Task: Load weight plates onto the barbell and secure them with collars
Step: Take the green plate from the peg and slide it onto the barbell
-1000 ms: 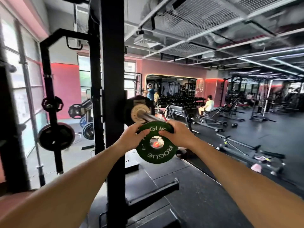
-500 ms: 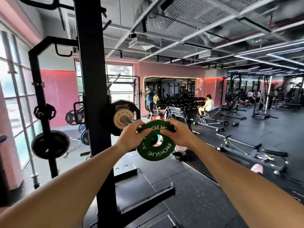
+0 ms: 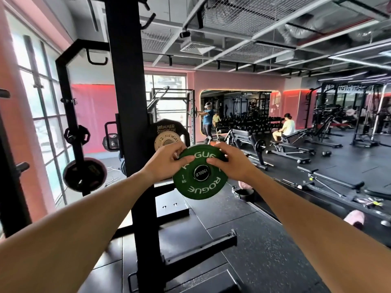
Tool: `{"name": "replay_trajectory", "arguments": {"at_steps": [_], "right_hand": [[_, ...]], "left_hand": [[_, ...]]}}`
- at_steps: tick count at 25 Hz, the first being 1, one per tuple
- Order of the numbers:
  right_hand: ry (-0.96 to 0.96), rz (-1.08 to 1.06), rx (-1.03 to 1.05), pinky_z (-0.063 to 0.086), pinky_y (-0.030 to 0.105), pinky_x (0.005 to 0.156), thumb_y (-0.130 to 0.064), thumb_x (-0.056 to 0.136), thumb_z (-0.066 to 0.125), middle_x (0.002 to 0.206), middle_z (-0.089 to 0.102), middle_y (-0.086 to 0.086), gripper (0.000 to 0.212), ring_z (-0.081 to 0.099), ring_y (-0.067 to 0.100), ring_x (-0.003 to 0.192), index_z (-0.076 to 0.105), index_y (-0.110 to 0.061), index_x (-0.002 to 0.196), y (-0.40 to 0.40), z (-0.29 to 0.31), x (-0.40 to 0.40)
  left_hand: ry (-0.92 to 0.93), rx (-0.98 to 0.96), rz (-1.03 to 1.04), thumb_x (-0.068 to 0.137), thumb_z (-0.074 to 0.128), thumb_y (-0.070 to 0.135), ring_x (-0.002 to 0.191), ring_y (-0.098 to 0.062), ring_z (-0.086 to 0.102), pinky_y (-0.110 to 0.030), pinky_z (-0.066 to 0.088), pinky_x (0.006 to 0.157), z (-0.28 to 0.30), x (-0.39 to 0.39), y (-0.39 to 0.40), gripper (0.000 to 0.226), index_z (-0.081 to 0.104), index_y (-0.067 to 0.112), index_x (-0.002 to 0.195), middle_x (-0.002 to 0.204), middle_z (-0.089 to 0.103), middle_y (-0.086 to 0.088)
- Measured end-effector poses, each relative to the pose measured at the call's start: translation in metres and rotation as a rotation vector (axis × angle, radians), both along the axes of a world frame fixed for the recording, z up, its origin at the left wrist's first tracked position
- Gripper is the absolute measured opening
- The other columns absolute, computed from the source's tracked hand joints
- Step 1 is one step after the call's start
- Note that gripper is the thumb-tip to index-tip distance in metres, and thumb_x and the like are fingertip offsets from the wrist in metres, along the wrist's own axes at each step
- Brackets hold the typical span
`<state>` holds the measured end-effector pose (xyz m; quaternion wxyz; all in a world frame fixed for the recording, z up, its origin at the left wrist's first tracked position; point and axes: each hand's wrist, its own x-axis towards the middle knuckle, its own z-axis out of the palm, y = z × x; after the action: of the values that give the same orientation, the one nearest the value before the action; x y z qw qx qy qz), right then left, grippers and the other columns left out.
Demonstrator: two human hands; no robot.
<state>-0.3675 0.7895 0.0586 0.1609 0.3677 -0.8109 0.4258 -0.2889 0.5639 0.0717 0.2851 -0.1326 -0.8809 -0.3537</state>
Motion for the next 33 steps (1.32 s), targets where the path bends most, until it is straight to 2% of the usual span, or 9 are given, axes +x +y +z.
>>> {"name": "replay_trajectory", "arguments": {"at_steps": [3,6,9,13,18,21,26,29,33], "right_hand": [[0.018,0.005,-0.006,0.056,0.043,0.092,-0.031,0.092,0.071,0.117,0.066,0.005,0.044,0.063,0.023,0.105,0.058,-0.014,0.130,-0.005,-0.002,-0.009],[0.019,0.020,-0.081,0.055,0.031,0.084,-0.027,0.092,0.072,0.104,0.066,-0.001,0.036,0.063,0.018,0.096,0.060,-0.014,0.123,-0.017,-0.009,-0.022],[-0.035,0.013,-0.109,0.049,0.025,0.079,-0.031,0.091,0.072,0.098,0.064,-0.007,0.033,0.061,0.013,0.091,0.061,-0.018,0.119,-0.035,-0.014,-0.045],[-0.031,0.017,-0.103,0.042,0.016,0.073,-0.039,0.091,0.071,0.094,0.062,-0.013,0.032,0.059,0.009,0.088,0.059,-0.025,0.117,-0.064,-0.017,-0.084],[-0.112,0.188,-0.153,0.055,0.035,0.082,-0.040,0.088,0.072,0.096,0.068,-0.004,0.023,0.066,0.015,0.090,0.059,-0.033,0.105,-0.090,-0.022,-0.137],[-0.108,0.367,-0.119,0.059,0.035,0.079,-0.044,0.083,0.074,0.094,0.070,-0.004,0.029,0.069,0.016,0.089,0.059,-0.029,0.103,-0.086,-0.016,-0.155],[0.393,0.238,0.082,0.044,0.017,0.053,-0.062,0.091,0.053,0.070,0.060,-0.010,0.040,0.061,0.003,0.062,0.044,-0.026,0.105,-0.091,-0.017,-0.171],[0.460,0.240,-0.171,0.034,0.010,0.052,-0.047,0.091,0.059,0.064,0.051,-0.018,0.031,0.055,-0.005,0.060,0.049,-0.018,0.094,-0.105,-0.029,-0.171],[0.450,0.233,-0.220,0.036,0.008,0.051,-0.050,0.086,0.061,0.061,0.052,-0.020,0.027,0.057,-0.007,0.061,0.047,-0.028,0.091,-0.110,-0.029,-0.175]], "left_hand": [[0.123,-0.131,0.022,0.090,0.069,0.043,0.073,-0.021,0.069,-0.047,0.059,0.067,-0.004,-0.005,-0.003,0.021,0.057,0.028,0.081,0.078,0.069,0.003],[0.227,-0.189,0.081,0.093,0.052,0.056,0.075,-0.010,0.067,-0.041,0.058,0.068,-0.018,-0.017,-0.006,0.029,0.055,0.029,0.100,0.083,0.069,0.010],[0.232,-0.159,0.146,0.098,0.047,0.053,0.076,-0.017,0.069,-0.045,0.058,0.071,-0.028,-0.040,-0.017,0.029,0.050,0.029,0.115,0.089,0.071,0.006],[0.240,-0.124,0.191,0.100,0.047,0.050,0.079,-0.022,0.070,-0.047,0.058,0.074,-0.033,-0.075,-0.042,0.027,0.048,0.029,0.119,0.094,0.072,0.004],[0.330,-0.053,0.179,0.098,0.050,0.048,0.081,-0.013,0.071,-0.042,0.059,0.074,-0.035,-0.122,-0.070,0.028,0.055,0.028,0.115,0.094,0.073,0.009],[0.422,-0.075,0.122,0.097,0.054,0.044,0.080,-0.005,0.071,-0.035,0.059,0.072,-0.039,-0.133,-0.079,0.028,0.059,0.025,0.117,0.092,0.073,0.013],[0.500,-0.076,0.132,0.096,0.058,0.036,0.077,-0.011,0.072,-0.033,0.058,0.069,-0.040,-0.134,-0.080,0.031,0.066,0.013,0.116,0.092,0.074,0.005],[0.511,-0.090,0.154,0.095,0.064,0.028,0.069,-0.007,0.070,-0.026,0.056,0.063,-0.038,-0.130,-0.076,0.021,0.066,0.014,0.110,0.083,0.071,0.010],[0.525,-0.089,0.181,0.093,0.066,0.024,0.065,-0.003,0.067,-0.018,0.052,0.060,-0.038,-0.126,-0.070,0.018,0.067,0.011,0.105,0.077,0.068,0.012]]}}
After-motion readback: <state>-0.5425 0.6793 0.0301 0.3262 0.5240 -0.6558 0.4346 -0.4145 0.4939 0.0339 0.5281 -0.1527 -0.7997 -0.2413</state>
